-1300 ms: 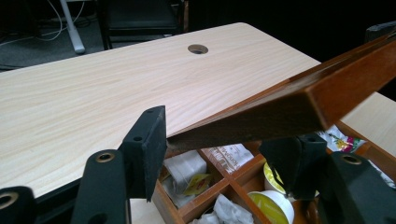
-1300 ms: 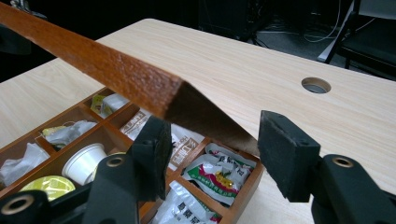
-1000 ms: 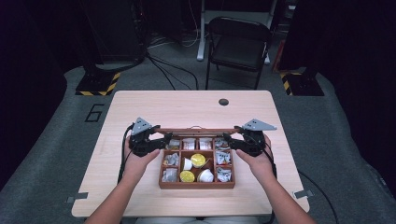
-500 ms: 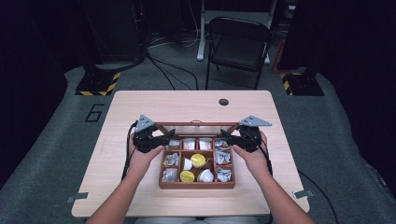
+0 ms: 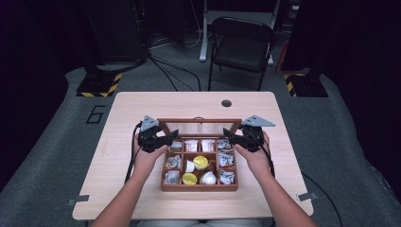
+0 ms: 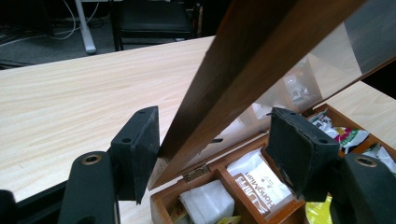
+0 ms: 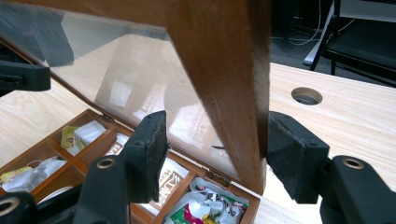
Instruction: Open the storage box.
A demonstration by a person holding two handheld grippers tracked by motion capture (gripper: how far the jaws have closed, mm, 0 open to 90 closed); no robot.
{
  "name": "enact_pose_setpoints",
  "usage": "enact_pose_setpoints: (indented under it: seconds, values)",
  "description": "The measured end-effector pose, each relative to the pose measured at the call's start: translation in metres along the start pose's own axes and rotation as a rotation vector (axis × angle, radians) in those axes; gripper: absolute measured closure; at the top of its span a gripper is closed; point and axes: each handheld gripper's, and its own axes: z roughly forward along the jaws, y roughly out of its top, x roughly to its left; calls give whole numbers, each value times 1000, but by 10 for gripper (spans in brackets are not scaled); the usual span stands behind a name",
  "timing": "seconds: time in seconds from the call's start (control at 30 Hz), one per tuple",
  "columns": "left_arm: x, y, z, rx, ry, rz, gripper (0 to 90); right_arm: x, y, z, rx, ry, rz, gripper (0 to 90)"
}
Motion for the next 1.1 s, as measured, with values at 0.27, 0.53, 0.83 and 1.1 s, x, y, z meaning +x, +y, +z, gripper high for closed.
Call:
enact_pose_setpoints:
  seconds: [0.27,0.53,0.83,1.1]
  values:
    - [4,-3,8,6,-4,5,345,-2,0,3,-6,0,-5,401]
    - [7,-4,13,-2,-2,2,345,-7,-7,10,9,-11,-6,399]
    - [8,-6,16,3,-2,-2,345,-18,-17,23,49,5,35,400]
    - [11,-8,21,9,-4,-15,345,-21,-21,34,68,-2,40,408]
